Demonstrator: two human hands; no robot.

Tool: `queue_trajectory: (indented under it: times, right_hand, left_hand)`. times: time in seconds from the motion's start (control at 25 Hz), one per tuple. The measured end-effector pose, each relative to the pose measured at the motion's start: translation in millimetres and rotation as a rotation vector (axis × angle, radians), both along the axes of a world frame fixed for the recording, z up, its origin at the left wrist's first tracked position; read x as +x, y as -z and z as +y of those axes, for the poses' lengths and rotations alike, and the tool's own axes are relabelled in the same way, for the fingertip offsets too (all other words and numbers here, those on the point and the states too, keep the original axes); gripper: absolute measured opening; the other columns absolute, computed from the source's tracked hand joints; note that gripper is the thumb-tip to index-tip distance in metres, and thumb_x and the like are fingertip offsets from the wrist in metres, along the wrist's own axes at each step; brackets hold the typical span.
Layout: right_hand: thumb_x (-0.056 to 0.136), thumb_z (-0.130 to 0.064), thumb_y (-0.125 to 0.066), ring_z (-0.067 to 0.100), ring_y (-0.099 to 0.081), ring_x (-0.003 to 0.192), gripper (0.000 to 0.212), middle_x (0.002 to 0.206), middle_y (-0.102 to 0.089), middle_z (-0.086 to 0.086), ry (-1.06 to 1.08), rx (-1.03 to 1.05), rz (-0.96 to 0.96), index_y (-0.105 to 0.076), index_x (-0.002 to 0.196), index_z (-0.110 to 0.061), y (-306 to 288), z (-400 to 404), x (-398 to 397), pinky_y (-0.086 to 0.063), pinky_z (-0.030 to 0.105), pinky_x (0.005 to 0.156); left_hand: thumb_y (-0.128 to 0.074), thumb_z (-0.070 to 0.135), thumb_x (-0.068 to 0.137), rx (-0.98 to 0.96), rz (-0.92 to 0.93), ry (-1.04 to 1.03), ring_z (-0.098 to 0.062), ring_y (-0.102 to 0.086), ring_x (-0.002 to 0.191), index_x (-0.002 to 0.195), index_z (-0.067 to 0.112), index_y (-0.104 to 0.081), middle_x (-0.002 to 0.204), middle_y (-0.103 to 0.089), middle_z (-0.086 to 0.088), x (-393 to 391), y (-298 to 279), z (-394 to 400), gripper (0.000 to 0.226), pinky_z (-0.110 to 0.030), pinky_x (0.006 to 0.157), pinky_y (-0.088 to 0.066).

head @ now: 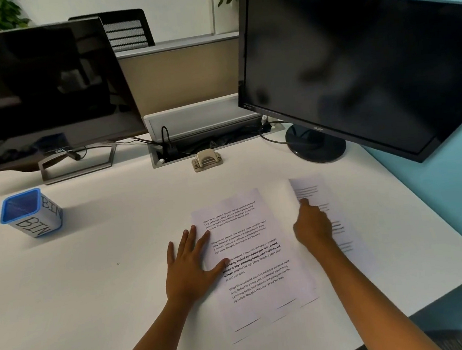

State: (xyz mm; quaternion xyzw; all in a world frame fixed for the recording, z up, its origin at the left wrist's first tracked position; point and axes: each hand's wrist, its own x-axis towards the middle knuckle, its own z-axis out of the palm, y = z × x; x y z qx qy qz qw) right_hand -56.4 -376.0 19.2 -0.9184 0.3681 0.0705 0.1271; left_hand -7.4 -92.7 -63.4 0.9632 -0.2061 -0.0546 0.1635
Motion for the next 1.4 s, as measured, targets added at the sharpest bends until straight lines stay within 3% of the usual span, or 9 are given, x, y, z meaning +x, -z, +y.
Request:
queue_trajectory:
  times: [0.28,0.44,0.56,0.68,0.76,0.88,1.16,1.28,1.4]
  right_hand:
    - [0.096,-0.008,-0.052,0.031,-0.056,0.121,0.064,0.136,-0.055,0.018,-0.26,0.162,0.049,-0.021,0.151,-0.001,-15.7,122.8,11.7,-0.048,0.037,0.098]
    - [0.099,-0.034,-0.05,0.032,-0.042,0.137,0.068,0.152,-0.037,0.017,-0.298,0.291,0.092,-0.019,0.152,-0.004,1.2,157.7,7.4,-0.038,0.038,0.109]
    - [0.096,-0.052,-0.046,0.03,-0.045,0.134,0.068,0.149,-0.042,0.01,-0.3,0.403,0.045,-0.032,0.148,-0.011,9.8,155.1,-0.6,-0.039,0.04,0.109]
    - [0.09,-0.056,-0.055,0.029,-0.039,0.137,0.075,0.152,-0.037,0.009,-0.21,0.404,-0.105,-0.03,0.149,-0.015,10.9,124.0,-5.0,-0.037,0.041,0.11]
    - [0.085,-0.06,-0.059,0.034,-0.02,0.145,0.096,0.159,-0.017,0.014,-0.097,0.27,-0.021,-0.013,0.154,-0.011,13.7,96.1,-9.4,-0.027,0.046,0.115]
    - [0.073,-0.072,-0.064,0.037,-0.006,0.148,0.124,0.16,0.0,0.018,0.028,0.199,0.167,0.003,0.154,-0.005,27.0,65.7,-19.3,-0.018,0.051,0.118]
    - [0.065,-0.076,-0.067,0.036,-0.011,0.145,0.131,0.157,-0.004,0.016,-0.068,0.196,0.159,0.002,0.153,-0.009,41.3,81.5,-14.1,-0.021,0.05,0.117]
    - [0.066,-0.076,-0.067,0.036,-0.01,0.145,0.128,0.158,-0.003,0.016,-0.107,0.191,0.155,0.001,0.153,-0.013,42.6,88.0,-12.5,-0.022,0.05,0.117]
    - [0.066,-0.078,-0.064,0.034,-0.011,0.146,0.125,0.158,-0.003,0.015,-0.12,0.177,0.153,0.0,0.154,-0.016,46.6,88.2,-15.3,-0.022,0.049,0.116]
  left_hand:
    - [-0.027,0.091,0.077,0.005,-0.02,0.003,-0.012,-0.001,0.153,0.155,0.041,-0.019,0.165,-0.004,0.01,0.7,5.6,0.0,0.093,-0.045,0.124,0.006]
    - [-0.028,0.081,0.084,-0.011,-0.035,0.04,-0.012,0.0,0.153,0.155,0.039,-0.021,0.164,-0.003,0.009,3.0,11.3,3.0,0.082,-0.046,0.124,0.006]
    - [-0.02,0.062,0.093,-0.036,-0.064,0.059,-0.012,0.001,0.153,0.156,0.034,-0.018,0.164,-0.002,0.009,2.2,14.7,4.5,0.069,-0.045,0.124,0.006]
    - [-0.028,0.05,0.096,-0.192,-0.062,-0.046,-0.021,-0.023,0.15,0.154,0.021,-0.031,0.162,-0.026,0.0,-2.2,14.6,4.8,0.064,-0.043,0.124,-0.014]
    - [-0.037,0.053,0.093,-0.284,-0.065,-0.196,-0.026,-0.042,0.133,0.14,0.012,-0.047,0.142,-0.047,-0.006,-4.9,10.1,1.9,0.063,-0.041,0.113,-0.034]
    - [-0.037,0.06,0.088,-0.3,-0.071,-0.343,-0.027,-0.047,0.114,0.121,0.009,-0.055,0.122,-0.051,-0.007,-9.4,2.7,-10.4,0.064,-0.041,0.098,-0.038]
    - [-0.065,0.044,0.084,-0.285,0.263,-0.599,-0.032,-0.037,0.127,0.132,0.008,-0.044,0.134,-0.041,-0.013,-12.1,-31.3,-60.8,0.063,-0.046,0.106,-0.033]
    - [-0.075,0.037,0.079,-0.472,0.398,-0.752,-0.035,-0.041,0.129,0.137,0.006,-0.037,0.138,-0.041,-0.015,0.1,-44.2,-70.4,0.077,-0.051,0.105,-0.04]
    - [-0.079,0.03,0.078,-0.704,0.533,-0.869,-0.038,-0.052,0.119,0.142,0.007,-0.028,0.139,-0.037,-0.017,11.0,-52.8,-65.9,0.085,-0.049,0.091,-0.054]
